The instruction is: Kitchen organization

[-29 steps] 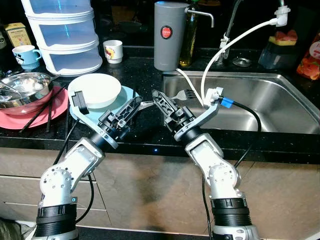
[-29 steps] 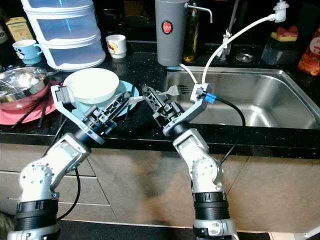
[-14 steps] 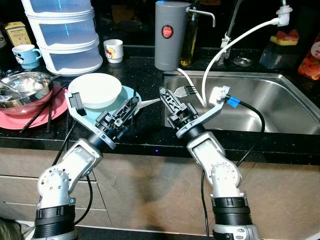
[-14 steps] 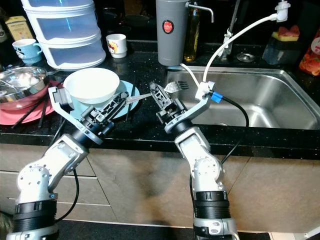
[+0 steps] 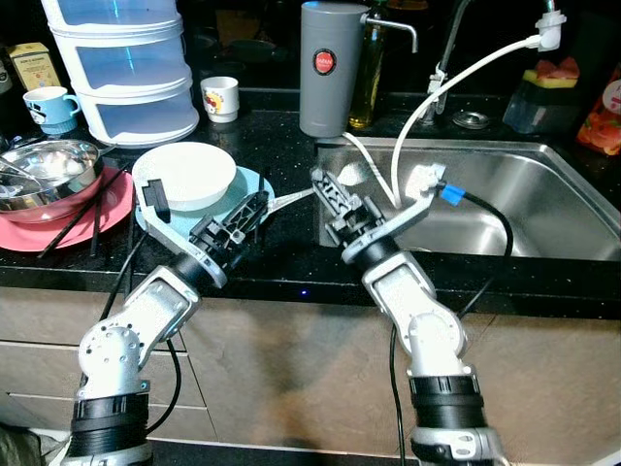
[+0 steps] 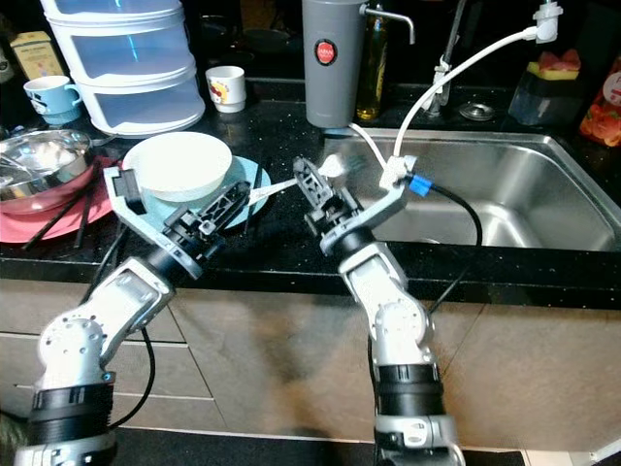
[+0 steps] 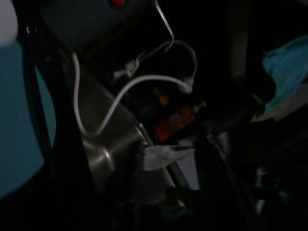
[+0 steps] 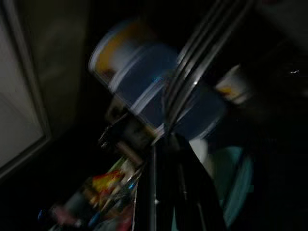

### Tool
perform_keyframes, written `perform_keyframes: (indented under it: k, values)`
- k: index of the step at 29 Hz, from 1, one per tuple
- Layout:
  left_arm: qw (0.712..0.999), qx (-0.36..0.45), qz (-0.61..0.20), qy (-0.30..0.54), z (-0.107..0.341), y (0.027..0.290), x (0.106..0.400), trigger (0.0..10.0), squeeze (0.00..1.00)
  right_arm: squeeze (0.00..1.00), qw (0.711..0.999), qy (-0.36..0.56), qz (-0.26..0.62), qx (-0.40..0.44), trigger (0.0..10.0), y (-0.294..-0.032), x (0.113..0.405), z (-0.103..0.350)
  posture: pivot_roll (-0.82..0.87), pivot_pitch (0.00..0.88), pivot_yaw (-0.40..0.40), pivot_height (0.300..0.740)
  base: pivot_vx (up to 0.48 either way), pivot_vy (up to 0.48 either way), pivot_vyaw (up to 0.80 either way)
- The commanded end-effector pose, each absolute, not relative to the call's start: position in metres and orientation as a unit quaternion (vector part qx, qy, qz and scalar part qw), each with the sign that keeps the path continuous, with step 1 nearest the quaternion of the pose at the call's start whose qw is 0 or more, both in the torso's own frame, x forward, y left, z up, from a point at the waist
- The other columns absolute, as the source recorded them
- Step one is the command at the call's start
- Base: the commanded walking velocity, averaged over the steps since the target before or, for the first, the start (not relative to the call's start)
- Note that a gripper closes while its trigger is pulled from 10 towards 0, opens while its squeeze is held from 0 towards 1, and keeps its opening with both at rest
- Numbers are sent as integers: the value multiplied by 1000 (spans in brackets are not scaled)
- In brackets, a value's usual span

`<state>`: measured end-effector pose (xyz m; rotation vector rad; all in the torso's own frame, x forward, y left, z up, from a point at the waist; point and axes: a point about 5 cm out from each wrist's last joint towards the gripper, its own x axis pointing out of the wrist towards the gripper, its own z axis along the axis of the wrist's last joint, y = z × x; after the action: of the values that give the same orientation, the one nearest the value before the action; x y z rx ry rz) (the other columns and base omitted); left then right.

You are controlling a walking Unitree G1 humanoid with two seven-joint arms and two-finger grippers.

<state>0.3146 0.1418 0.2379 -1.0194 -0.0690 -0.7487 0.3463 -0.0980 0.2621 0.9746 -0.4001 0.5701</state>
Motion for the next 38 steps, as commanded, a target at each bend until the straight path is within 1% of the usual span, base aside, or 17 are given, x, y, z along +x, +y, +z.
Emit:
perform_keyframes:
  k: [1,2,3,4,5,12,18,20,21,23,24,27,28,29,30,31,38]
  values:
    - [822,-458,-336,-32,239,143,317,10000,1000,0,815,-202,252,482,0,-98,350,266,129,80,40,740,0,0,0]
    - [830,-451,-327,-29,238,144,318,10000,1000,0,814,-210,244,484,0,-101,353,269,129,80,40,740,0,0,0]
    - [833,-449,-323,-28,237,145,319,10000,624,0,813,-216,237,486,0,-104,354,271,130,81,39,740,0,0,0]
    - [833,-449,-323,-28,237,145,319,10000,624,0,813,-216,237,486,0,-104,354,271,130,81,39,740,0,0,0]
    - [831,-451,-323,-27,236,145,318,10000,0,0,811,-225,227,490,0,-109,357,274,130,81,39,740,0,0,0]
    - [829,-445,-337,-26,237,140,315,10000,0,0,794,-284,144,518,0,-145,376,294,134,83,39,740,0,0,0]
    - [834,-434,-339,-25,237,138,315,10000,0,0,808,-303,107,495,0,-160,382,299,133,86,38,740,0,0,0]
    - [862,-379,-336,-25,236,134,315,10000,0,0,866,-294,84,396,0,-159,387,298,130,91,40,740,0,0,0]
    - [862,-379,-336,-25,236,134,315,10000,0,0,866,-294,84,396,0,-159,387,298,130,91,40,740,0,0,0]
    - [904,-256,-340,-39,242,124,316,10000,0,0,931,-274,86,227,235,-143,393,294,131,96,42,740,0,0,0]
    - [919,-180,-347,-56,249,118,317,10000,0,0,945,-270,94,161,1725,-134,396,292,132,100,41,740,0,0,0]
    - [925,-116,-355,-71,254,113,318,10000,0,0,951,-268,101,120,2353,-127,398,291,135,102,40,740,0,0,0]
    - [927,-49,-360,-90,261,109,319,10000,0,0,954,-264,107,91,3137,-122,400,290,139,105,39,740,0,0,0]
    - [925,6,-363,-109,268,105,323,10000,0,0,956,-261,112,72,4980,-118,403,290,143,109,39,740,0,0,0]
    - [923,36,-364,-121,273,103,325,10000,0,0,957,-258,115,60,4980,-116,404,290,143,110,39,740,0,0,0]
    - [921,55,-362,-131,277,103,328,10000,0,0,959,-254,118,46,9490,-113,405,290,143,110,40,740,0,0,0]
    - [908,132,-378,-124,275,101,344,10000,0,0,961,-197,159,-110,10000,-86,412,274,143,126,44,740,0,0,0]
